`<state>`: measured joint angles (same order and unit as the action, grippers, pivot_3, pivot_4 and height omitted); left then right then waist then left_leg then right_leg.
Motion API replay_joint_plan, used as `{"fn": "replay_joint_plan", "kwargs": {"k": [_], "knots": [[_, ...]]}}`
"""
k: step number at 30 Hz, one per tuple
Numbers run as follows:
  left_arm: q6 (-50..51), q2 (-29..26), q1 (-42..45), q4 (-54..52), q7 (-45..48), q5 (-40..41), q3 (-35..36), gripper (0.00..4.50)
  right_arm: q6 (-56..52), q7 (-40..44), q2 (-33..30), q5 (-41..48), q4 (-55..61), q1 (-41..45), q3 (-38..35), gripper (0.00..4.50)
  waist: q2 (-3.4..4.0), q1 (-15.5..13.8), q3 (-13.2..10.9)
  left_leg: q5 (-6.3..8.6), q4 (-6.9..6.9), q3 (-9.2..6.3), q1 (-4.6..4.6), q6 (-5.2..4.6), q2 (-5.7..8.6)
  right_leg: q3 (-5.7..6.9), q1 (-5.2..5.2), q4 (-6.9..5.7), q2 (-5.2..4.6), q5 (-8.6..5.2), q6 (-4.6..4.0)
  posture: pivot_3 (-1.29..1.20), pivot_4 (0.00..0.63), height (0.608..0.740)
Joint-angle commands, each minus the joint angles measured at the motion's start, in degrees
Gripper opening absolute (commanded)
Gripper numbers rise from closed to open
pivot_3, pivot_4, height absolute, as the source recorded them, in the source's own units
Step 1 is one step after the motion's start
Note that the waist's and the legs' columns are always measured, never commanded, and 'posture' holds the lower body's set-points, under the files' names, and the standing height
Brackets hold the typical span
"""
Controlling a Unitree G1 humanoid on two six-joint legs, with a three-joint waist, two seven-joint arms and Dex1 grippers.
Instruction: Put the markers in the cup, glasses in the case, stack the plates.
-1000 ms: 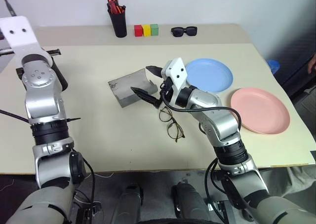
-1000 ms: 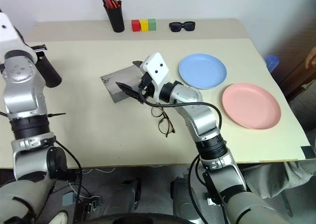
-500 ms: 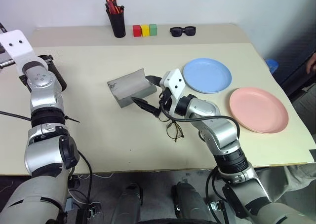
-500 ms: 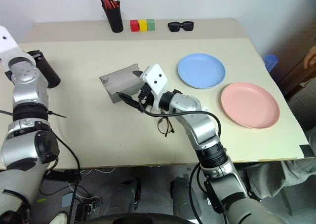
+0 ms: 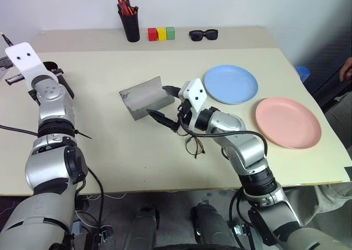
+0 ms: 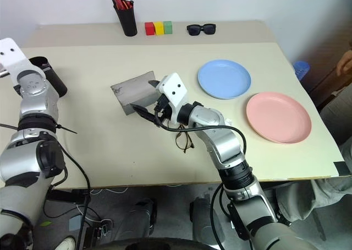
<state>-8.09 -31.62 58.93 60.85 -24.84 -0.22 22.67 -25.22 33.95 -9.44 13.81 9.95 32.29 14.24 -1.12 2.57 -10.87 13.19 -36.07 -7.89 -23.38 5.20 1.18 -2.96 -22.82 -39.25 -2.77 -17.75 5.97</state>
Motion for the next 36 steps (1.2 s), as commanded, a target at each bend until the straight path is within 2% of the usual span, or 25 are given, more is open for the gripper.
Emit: {"fn": "replay_joint_plan", "kwargs": {"k": [1, 2, 9, 13, 16, 19, 21, 22, 25, 29, 33, 36], "knots": [[-0.79, -1.31, 1.75, -0.64, -1.44, 0.17, -0.61, 2.05, 0.19, -0.21, 0.72, 0.77, 3.21, 0.25, -0.09, 4.42, 0.0, -0.01, 0.0, 0.0, 0.0, 0.0, 0.0, 0.0, 0.0, 0.0, 0.0, 0.0, 0.0, 0.0, 0.0, 0.0, 0.15, 0.74], [-0.7, -1.32, 1.77, -0.63, -1.61, 0.2, -0.65, 2.57, 0.16, -0.22, 0.74, 0.78, 3.2, 0.24, -0.1, 4.42, 0.0, -0.02, 0.0, 0.0, 0.0, 0.0, 0.0, 0.0, 0.0, 0.0, 0.0, 0.0, 0.0, 0.0, 0.0, 0.0, 0.15, 0.74], [-0.67, -1.15, 2.04, -0.92, -2.15, 1.68, -0.27, 2.57, 0.12, -0.19, 0.8, 0.8, 3.18, 0.25, -0.17, 4.42, 0.0, -0.02, 0.0, 0.0, 0.0, 0.0, 0.0, 0.0, 0.0, 0.0, 0.0, 0.0, 0.0, 0.0, 0.0, 0.0, 0.15, 0.74], [-1.05, -0.7, 3.88, -4.81, 0.35, 2.69, -1.2, 2.57, -0.11, -0.13, 0.33, 0.89, 3.7, 0.14, -0.57, 4.42, 0.0, -0.02, 0.0, 0.0, 0.0, 0.0, 0.0, 0.0, 0.0, 0.0, 0.0, 0.0, 0.0, 0.0, 0.0, 0.0, 0.15, 0.74], [1.89, 0.4, 5.08, -9.99, 13.25, 5.11, -4.05, 2.57, 0.11, 0.94, -2.0, 0.19, 4.54, -0.12, -0.75, 4.42, -0.02, -0.26, -0.01, 0.0, -0.01, -0.03, -0.04, 0.0, 0.0, 0.03, 0.0, 0.01, 0.01, 0.0, 0.0, 0.0, 0.15, 0.74], [11.18, 1.95, 3.16, -19.54, 31.66, 8.89, -9.58, 3.4, 0.84, 4.37, -6.77, -0.77, 5.6, -1.03, -0.24, 4.42, -0.02, -0.54, -0.01, 0.0, -0.02, -0.01, -0.06, 0.0, 0.04, 0.04, 0.07, 0.06, -0.03, -0.01, 0.01, 0.0, 0.15, 0.74], [22.05, 2.04, 0.27, -27.99, 41.58, 10.89, -14.64, 4.32, 1.14, 8.21, -11.2, -0.72, 7.26, -2.18, 0.37, 4.42, -0.01, -0.44, -0.01, -0.01, -0.02, 0.0, -0.06, -0.01, 0.05, 0.04, 0.13, 0.13, -0.04, -0.01, 0.02, 0.0, 0.15, 0.74], [26.43, 1.49, -1.94, -33.5, 46.96, 11.14, -18.47, 4.47, 1.24, 10.56, -14.29, -0.82, 8.38, -2.99, 0.45, 4.42, 0.02, -0.06, -0.02, -0.01, -0.02, 0.01, -0.04, -0.02, 0.05, 0.03, 0.13, 0.14, -0.03, -0.02, 0.02, 0.0, 0.15, 0.74], [35.65, 0.57, -6.48, -45.66, 55.92, 13.08, -24.52, 4.47, 0.28, 15.52, -21.44, -0.01, 10.99, -4.87, -0.59, 4.42, 0.06, 0.73, -0.05, 0.0, 0.03, 0.04, -0.03, -0.04, -0.01, -0.03, 0.08, 0.12, 0.01, -0.03, 0.04, 0.0, 0.15, 0.74], [48.17, -0.03, -8.95, -54.56, 62.84, 16.64, -28.67, 4.47, -2.17, 20.24, -29.31, 2.42, 13.64, -7.37, -3.77, 4.42, 0.07, 1.55, -0.08, -0.01, 0.03, 0.01, -0.03, -0.06, -0.13, -0.04, 0.01, 0.0, 0.14, -0.03, 0.02, 0.0, 0.15, 0.74], [55.56, -2.09, -9.86, -55.83, 66.98, 14.06, -35.64, 4.47, -4.93, 22.92, -36.68, 4.37, 15.86, -10.83, -8.53, 4.42, 0.1, 1.22, -0.1, -0.02, 0.0, 0.02, 0.06, -0.1, -0.1, -0.03, 0.18, 0.03, 0.11, -0.03, 0.03, 0.0, 0.15, 0.74], [58.14, -3.36, -9.51, -55.36, 68.02, 11.7, -38.97, 4.47, -6.2, 23.06, -39.29, 5.21, 16.84, -12.62, -10.61, 4.42, 0.09, 1.17, -0.1, -0.02, -0.06, 0.03, 0.1, -0.12, -0.08, -0.04, 0.26, 0.07, 0.09, -0.03, 0.02, 0.0, 0.15, 0.74]]}}
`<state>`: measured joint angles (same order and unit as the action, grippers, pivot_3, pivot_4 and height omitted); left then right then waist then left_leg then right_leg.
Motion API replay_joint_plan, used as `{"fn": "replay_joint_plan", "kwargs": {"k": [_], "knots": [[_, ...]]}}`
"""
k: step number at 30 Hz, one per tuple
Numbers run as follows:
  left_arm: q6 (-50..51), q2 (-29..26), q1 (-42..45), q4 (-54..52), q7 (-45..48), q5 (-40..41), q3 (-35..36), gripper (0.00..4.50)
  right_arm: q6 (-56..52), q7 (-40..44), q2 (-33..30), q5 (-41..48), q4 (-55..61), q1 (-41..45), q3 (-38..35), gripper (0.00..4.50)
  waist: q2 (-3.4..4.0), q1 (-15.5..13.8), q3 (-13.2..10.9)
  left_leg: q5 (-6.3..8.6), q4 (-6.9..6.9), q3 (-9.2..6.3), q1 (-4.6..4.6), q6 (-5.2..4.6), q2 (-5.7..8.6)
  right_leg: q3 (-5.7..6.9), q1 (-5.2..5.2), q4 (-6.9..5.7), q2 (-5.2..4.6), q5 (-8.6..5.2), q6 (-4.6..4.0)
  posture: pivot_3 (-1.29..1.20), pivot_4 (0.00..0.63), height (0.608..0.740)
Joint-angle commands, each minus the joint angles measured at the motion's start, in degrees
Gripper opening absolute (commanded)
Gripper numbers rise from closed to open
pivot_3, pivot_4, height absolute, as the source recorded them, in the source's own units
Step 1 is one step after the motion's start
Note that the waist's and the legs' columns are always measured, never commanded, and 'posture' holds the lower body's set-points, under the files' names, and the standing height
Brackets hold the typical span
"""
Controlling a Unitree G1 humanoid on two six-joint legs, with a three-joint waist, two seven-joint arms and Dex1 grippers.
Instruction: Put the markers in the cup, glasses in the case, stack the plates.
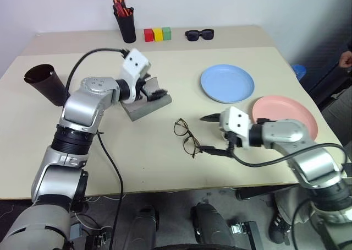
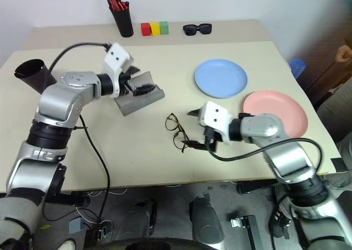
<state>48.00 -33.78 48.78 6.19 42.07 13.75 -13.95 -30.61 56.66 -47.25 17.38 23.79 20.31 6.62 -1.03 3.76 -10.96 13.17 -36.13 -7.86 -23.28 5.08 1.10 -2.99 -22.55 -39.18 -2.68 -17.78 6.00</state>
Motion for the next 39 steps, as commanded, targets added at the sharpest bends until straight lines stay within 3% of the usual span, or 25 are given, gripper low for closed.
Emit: {"fn": "replay_joint_plan", "kwargs": {"k": [1, 13, 16, 23, 29, 39], "knots": [[2.65, -1.4, 0.81, -0.44, 1.27, -2.85, -2.89, 4.47, -1.13, 0.23, -2.09, 1.73, 3.3, -1.34, -3.67, 4.42, 0.0, -0.08, 0.0, 0.0, 0.0, 0.0, 0.0, -0.01, 0.0, 0.0, -0.01, 0.0, 0.0, 0.0, 0.0, 0.0, 0.15, 0.74], [8.64, -2.62, 1.23, 4.21, 4.76, -5.56, -5.68, 4.47, -1.96, -2.54, -1.52, 2.67, 5.29, -5.51, -4.92, 4.42, -0.01, -1.21, -0.01, 0.0, 0.02, 0.01, -0.04, -0.02, 0.0, 0.0, -0.04, 0.03, -0.01, 0.0, 0.01, 0.0, 0.15, 0.74], [8.48, -2.24, -0.14, 3.3, 6.44, -4.82, -5.43, 3.65, -1.53, -3.01, -1.08, 2.36, 4.43, -5.42, -4.61, 4.42, -0.01, -1.36, -0.01, 0.0, 0.02, 0.01, -0.06, -0.02, 0.0, 0.0, -0.04, 0.06, -0.03, 0.0, 0.01, 0.0, 0.15, 0.74], [6.23, -3.52, -2.81, 0.07, 7.11, -5.71, -4.61, 0.18, -1.97, -4.55, 1.07, 4.59, 2.72, -4.97, -6.69, 4.42, -0.02, -1.28, -0.01, 0.0, 0.03, 0.0, -0.06, -0.02, 0.0, 0.01, -0.04, 0.08, -0.04, 0.0, 0.0, 0.0, 0.15, 0.74], [0.78, -8.2, -7.21, -3.56, 9.56, -6.47, -4.09, 0.08, -4.21, -6.84, 5.28, 10.47, 2.31, -4.59, -10.65, 4.42, -0.01, -1.18, -0.01, 0.0, 0.04, 0.01, -0.05, -0.02, 0.0, 0.0, -0.05, 0.07, -0.04, 0.0, 0.0, 0.0, 0.15, 0.74], [-20.85, -24.97, -22.33, -12.86, 24.72, -4.83, 0.47, 0.08, -3.97, -6.58, 5.67, 12.47, 2.58, -6.65, -10.92, 4.42, 0.03, -1.36, -0.03, 0.01, 0.1, 0.04, -0.05, -0.04, -0.02, -0.01, -0.05, 0.12, -0.09, -0.01, -0.03, 0.0, 0.15, 0.74]]}}
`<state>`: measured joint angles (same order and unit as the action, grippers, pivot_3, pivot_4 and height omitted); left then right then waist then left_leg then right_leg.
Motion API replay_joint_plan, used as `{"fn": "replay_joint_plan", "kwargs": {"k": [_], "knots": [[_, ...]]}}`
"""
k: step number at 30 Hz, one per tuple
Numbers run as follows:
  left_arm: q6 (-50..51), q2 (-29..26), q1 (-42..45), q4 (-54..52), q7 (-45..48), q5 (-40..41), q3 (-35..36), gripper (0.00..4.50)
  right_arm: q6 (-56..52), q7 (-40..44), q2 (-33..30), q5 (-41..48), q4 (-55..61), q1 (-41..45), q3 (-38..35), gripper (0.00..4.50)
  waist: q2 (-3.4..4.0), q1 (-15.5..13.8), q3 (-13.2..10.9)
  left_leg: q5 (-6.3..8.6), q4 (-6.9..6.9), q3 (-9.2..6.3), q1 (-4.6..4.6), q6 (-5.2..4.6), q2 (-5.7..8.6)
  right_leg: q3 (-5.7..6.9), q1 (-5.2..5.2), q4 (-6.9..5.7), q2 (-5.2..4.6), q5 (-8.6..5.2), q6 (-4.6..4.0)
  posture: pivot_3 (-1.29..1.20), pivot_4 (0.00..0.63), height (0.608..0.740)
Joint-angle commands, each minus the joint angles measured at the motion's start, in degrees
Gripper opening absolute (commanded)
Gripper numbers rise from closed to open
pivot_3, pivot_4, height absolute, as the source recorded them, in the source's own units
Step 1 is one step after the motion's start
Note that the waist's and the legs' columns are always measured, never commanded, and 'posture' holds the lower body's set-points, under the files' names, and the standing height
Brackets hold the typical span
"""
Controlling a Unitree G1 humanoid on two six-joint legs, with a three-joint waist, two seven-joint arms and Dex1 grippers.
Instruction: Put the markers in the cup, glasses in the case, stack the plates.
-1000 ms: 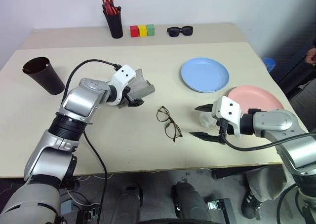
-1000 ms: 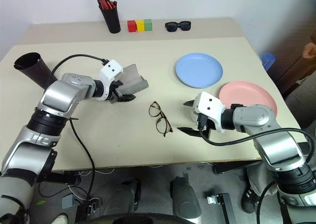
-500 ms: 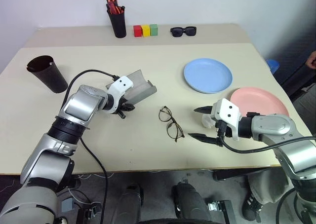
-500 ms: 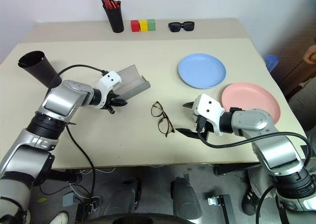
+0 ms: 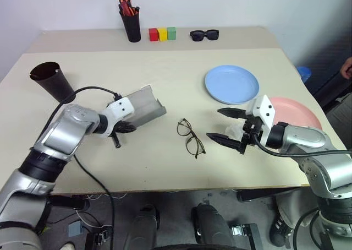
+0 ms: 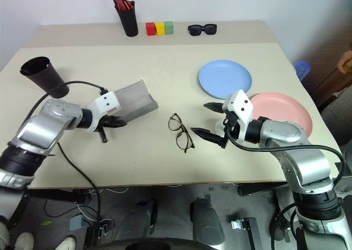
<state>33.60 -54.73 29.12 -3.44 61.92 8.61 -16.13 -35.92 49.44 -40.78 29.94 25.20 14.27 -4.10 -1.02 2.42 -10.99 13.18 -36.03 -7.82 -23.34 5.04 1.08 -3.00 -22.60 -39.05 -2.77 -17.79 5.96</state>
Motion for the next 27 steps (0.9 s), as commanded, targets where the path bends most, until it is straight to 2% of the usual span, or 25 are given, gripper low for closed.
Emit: {"fn": "replay_joint_plan", "kwargs": {"k": [1, 6, 11, 15, 18, 21, 24, 27], "knots": [[-8.76, -5.53, -4.14, -3.88, 6.44, 0.52, 3.3, 0.08, 1.56, 0.85, -0.93, -0.25, 1.12, -0.86, 0.11, 4.42, 0.03, -0.01, -0.02, 0.0, 0.02, 0.01, 0.0, 0.0, 0.0, 0.0, 0.0, 0.01, -0.01, 0.0, 0.0, 0.0, 0.15, 0.74], [-15.07, -7.58, -6.63, -6.47, 10.52, 0.71, 4.41, 0.08, 2.47, 1.38, -0.83, -1.35, 0.77, -1.21, 2.19, 4.42, 0.07, -0.21, -0.04, 0.0, -0.01, 0.03, 0.01, -0.02, 0.0, 0.0, 0.02, 0.01, -0.01, -0.01, -0.02, 0.0, 0.15, 0.74], [-18.17, -5.36, -4.29, -4.88, 11.55, -2.39, 1.91, 0.08, 1.74, 0.83, -0.47, -2.05, 0.45, -0.48, 4.2, 4.42, 0.08, -0.14, -0.05, -0.01, -0.02, 0.04, 0.0, -0.04, 0.0, 0.0, 0.02, 0.01, 0.01, -0.01, -0.01, 0.0, 0.15, 0.74], [-22.0, -2.87, -1.1, 0.53, 11.71, -6.07, -0.24, 0.08, 0.21, -0.08, -0.35, -1.56, 0.95, -0.27, 4.41, 4.42, 0.09, -0.03, -0.05, -0.01, -0.03, 0.04, 0.0, -0.05, 0.0, 0.01, 0.02, 0.0, 0.05, 0.0, -0.01, 0.0, 0.15, 0.74], [-23.0, -0.29, 2.15, 4.75, 11.81, -7.22, -0.92, 0.99, -2.42, -2.14, -0.08, -1.4, 1.58, 0.0, 4.59, 4.42, 0.09, 0.0, -0.05, -0.01, -0.03, 0.04, 0.0, -0.05, 0.0, 0.01, 0.01, 0.0, 0.05, 0.0, 0.0, 0.0, 0.15, 0.74], [-23.85, 1.25, 3.67, 6.35, 12.09, -7.71, -0.6, 2.53, -5.77, -4.42, 1.02, 0.21, 2.44, 0.83, 4.15, 4.42, 0.08, 0.1, -0.05, -0.01, -0.03, 0.04, -0.01, -0.06, 0.0, 0.01, 0.01, -0.01, 0.05, 0.0, 0.0, 0.0, 0.15, 0.74], [-20.36, 2.58, 4.76, 5.95, 12.05, -5.32, 1.46, 3.96, -11.83, -8.01, 2.85, 3.61, 3.62, 3.18, 2.84, 4.42, 0.09, 0.17, -0.05, -0.01, -0.03, 0.04, 0.0, -0.06, -0.01, 0.0, -0.01, -0.02, 0.05, 0.0, 0.0, 0.0, 0.15, 0.74], [-15.5, 2.56, 4.2, 2.64, 12.76, -0.82, 4.81, 3.96, -18.77, -11.98, 4.47, 6.49, 4.02, 6.59, 2.45, 4.42, 0.09, 0.17, -0.05, -0.01, -0.03, 0.03, 0.0, -0.06, -0.01, 0.0, -0.01, -0.04, 0.05, 0.0, 0.0, 0.0, 0.15, 0.74]]}}
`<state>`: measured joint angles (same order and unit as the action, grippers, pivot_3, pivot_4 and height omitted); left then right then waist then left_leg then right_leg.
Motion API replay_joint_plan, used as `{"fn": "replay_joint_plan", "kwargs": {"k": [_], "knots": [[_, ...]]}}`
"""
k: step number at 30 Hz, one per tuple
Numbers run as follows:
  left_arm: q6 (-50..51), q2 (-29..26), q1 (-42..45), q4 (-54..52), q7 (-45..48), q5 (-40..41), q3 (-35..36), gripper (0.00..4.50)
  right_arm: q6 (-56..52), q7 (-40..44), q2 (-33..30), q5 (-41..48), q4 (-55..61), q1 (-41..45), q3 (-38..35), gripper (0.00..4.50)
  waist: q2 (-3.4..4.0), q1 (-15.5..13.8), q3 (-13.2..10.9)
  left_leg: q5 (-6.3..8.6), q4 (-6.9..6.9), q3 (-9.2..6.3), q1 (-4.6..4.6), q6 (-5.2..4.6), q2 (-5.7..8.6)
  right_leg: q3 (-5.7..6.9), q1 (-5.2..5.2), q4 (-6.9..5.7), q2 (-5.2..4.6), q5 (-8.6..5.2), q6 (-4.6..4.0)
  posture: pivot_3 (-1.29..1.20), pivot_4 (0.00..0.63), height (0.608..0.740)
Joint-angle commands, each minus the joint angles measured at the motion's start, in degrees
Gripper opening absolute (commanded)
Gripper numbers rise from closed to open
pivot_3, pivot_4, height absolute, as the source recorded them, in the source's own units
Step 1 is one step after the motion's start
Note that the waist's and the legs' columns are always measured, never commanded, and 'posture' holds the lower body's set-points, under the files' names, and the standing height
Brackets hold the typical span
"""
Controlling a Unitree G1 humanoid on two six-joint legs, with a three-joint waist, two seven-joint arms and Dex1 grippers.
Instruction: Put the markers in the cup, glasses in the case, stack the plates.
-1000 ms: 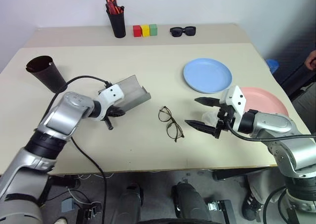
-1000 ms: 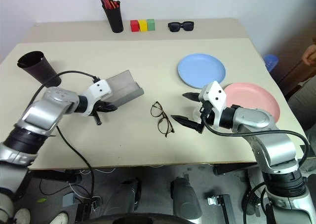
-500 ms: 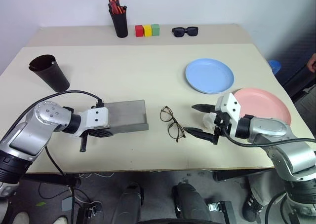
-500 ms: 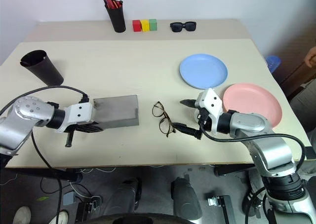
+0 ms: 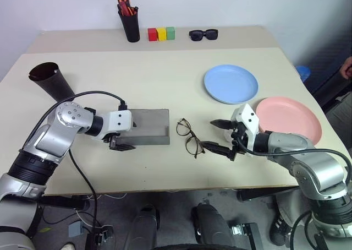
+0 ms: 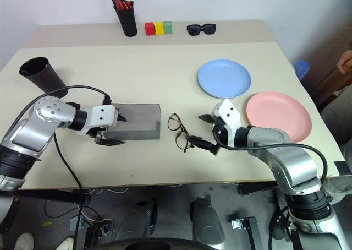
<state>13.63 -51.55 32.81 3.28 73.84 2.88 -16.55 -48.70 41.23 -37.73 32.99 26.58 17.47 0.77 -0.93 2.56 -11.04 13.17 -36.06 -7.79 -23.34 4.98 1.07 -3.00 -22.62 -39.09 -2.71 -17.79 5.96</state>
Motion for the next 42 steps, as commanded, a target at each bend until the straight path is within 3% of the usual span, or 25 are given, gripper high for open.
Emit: {"fn": "replay_joint_plan", "kwargs": {"k": [1, 5, 14, 21, 25, 28, 30, 42], "knots": [[6.58, -0.82, -0.07, -5.78, 0.84, 6.88, 6.74, 3.96, -8.91, -5.73, 2.54, 4.46, 2.39, 5.12, -2.56, 4.42, 0.0, 0.12, 0.0, 0.0, 0.0, 0.0, 0.0, 0.0, 0.0, 0.0, 0.0, 0.0, 0.0, 0.0, 0.0, 0.0, 0.15, 0.74], [13.31, -1.48, -3.19, -11.82, -0.52, 12.13, 11.9, 3.96, -16.34, -10.24, 4.37, 4.86, 2.42, 9.69, -0.55, 4.42, 0.01, 0.0, -0.01, 0.0, 0.01, -0.02, -0.01, 0.0, -0.02, 0.0, -0.03, -0.01, -0.01, 0.0, 0.0, 0.0, 0.15, 0.74], [8.15, -4.85, -22.0, -20.09, -5.59, 12.82, 24.25, 3.96, -27.13, -22.25, 10.42, -0.57, 1.73, 13.45, 5.67, 4.42, 0.05, -0.08, -0.03, 0.01, 0.09, 0.0, -0.02, -0.02, -0.04, -0.03, -0.12, -0.02, -0.02, 0.01, -0.03, 0.0, 0.15, 0.74], [3.02, 0.39, -34.47, -25.42, -7.03, 18.56, 32.1, 3.96, -32.32, -26.09, 13.97, -2.02, 1.87, 14.26, 5.09, 4.42, 0.06, -0.11, -0.03, 0.01, 0.1, 0.04, -0.04, -0.02, -0.04, -0.05, -0.12, 0.04, -0.1, 0.0, -0.05, 0.0, 0.15, 0.74], [2.26, 1.42, -36.97, -26.01, -8.34, 19.12, 32.52, 3.96, -33.07, -26.99, 15.06, -2.89, 1.14, 14.03, 4.52, 4.42, 0.06, -0.12, -0.04, 0.01, 0.11, 0.04, -0.03, -0.02, -0.04, -0.05, -0.12, 0.04, -0.08, 0.01, -0.07, 0.0, 0.15, 0.74], [0.73, 2.91, -37.88, -26.5, -10.15, 18.72, 31.51, 4.06, -33.53, -27.51, 16.44, -3.25, 0.03, 14.04, 3.38, 3.62, 0.07, -0.06, -0.03, 0.01, 0.1, 0.06, -0.03, -0.02, -0.04, -0.05, -0.12, 0.04, -0.08, 0.01, -0.07, 0.0, 0.15, 0.74], [1.51, 2.82, -38.17, -26.61, -10.43, 19.2, 31.17, 4.06, -33.88, -27.56, 17.14, -3.25, -0.3, 14.1, 2.85, 2.75, 0.07, -0.05, -0.03, 0.01, 0.11, 0.06, -0.02, -0.02, -0.04, -0.05, -0.12, 0.04, -0.07, 0.01, -0.07, 0.0, 0.15, 0.74], [2.12, 2.77, -38.79, -26.98, -11.22, 19.92, 30.41, 4.06, -33.98, -27.29, 17.92, -4.01, -0.98, 13.66, 3.21, 2.75, 0.07, -0.01, -0.04, 0.01, 0.13, 0.07, -0.02, -0.02, -0.04, -0.05, -0.14, 0.04, -0.05, 0.01, -0.07, 0.0, 0.15, 0.74]]}}
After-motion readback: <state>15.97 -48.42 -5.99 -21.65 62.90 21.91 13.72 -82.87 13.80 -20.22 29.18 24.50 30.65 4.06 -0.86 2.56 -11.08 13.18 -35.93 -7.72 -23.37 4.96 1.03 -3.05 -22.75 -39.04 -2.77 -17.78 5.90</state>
